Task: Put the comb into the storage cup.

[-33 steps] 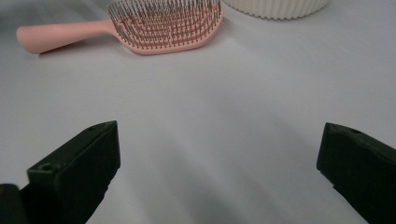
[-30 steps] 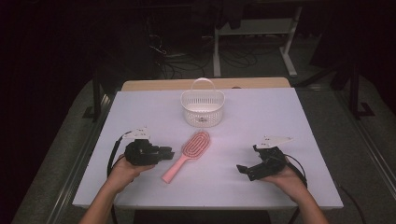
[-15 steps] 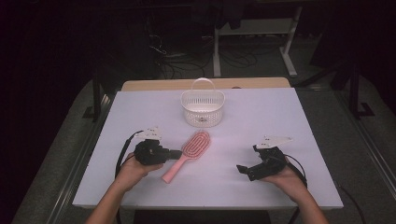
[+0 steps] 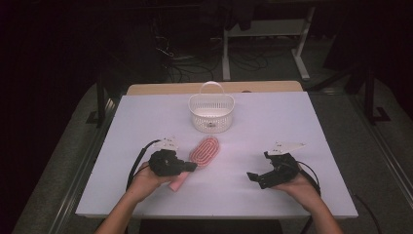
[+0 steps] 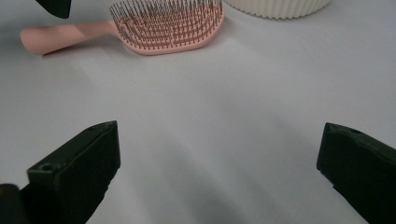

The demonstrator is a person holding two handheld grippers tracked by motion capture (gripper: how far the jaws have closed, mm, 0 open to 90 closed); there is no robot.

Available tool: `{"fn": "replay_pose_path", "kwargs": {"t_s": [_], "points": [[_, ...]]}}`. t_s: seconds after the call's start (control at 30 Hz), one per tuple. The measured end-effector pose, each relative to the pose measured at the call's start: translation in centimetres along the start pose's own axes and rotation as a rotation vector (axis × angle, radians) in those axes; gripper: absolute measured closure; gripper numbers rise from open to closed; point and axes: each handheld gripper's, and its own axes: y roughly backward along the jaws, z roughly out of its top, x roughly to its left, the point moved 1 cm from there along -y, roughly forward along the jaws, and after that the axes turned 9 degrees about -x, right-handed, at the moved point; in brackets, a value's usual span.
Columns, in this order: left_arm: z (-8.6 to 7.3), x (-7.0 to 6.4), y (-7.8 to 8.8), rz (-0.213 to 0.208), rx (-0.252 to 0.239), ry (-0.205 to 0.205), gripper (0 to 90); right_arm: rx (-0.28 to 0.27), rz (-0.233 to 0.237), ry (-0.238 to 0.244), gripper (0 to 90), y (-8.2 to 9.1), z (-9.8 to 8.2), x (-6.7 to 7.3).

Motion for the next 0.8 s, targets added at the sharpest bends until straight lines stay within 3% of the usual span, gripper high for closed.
{"fn": "replay_pose_path", "kwargs": {"t_s": [0.8], "points": [[-1.6, -0.2, -2.1, 0.053, 0.165, -0.034, 90.0, -0.001, 0.006, -0.004, 0.0, 0.0, 0.0, -0.1]]}}
